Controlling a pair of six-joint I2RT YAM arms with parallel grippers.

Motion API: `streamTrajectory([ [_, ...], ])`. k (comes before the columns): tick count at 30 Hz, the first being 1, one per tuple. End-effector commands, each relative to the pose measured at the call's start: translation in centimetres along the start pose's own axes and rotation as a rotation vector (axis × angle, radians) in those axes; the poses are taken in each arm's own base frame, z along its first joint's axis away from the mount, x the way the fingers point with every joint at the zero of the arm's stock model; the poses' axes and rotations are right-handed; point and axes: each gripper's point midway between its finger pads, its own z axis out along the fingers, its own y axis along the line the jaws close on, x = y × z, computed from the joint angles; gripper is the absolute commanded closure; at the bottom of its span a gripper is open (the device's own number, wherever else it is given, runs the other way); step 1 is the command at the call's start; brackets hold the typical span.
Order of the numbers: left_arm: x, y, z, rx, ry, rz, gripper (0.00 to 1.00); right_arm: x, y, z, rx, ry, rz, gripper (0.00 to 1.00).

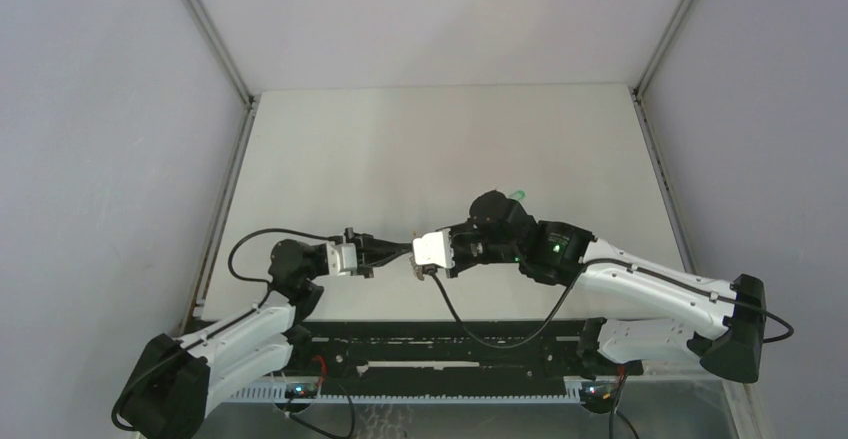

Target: Put the keys on the keyring

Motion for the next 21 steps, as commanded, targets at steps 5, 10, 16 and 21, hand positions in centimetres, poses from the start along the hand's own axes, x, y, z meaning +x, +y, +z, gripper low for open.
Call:
streamTrajectory([
  [5,-3.17,1.57,0.66,-0.017,-0.062,0.107,1.0,-1.23,-0.47,-0.23,0.0,-0.012,0.017,1.0],
  [10,-3.27,1.5,0.61,-0.018,-0.065,0.11,1.0,-1.18,-0.45,-0.28,-0.001,-0.01,0.022,1.0],
  [16,-3.18,1.45,0.67,-0.011,-0.062,0.105,1.0,-1.47,-0.6,-0.36,0.006,-0.022,0.023,1.0],
  [21,-3.27,1.43,0.68,-0.008,-0.064,0.107,1.0,-1.2,-1.29,-0.25,0.041,-0.007,0.033,1.0],
])
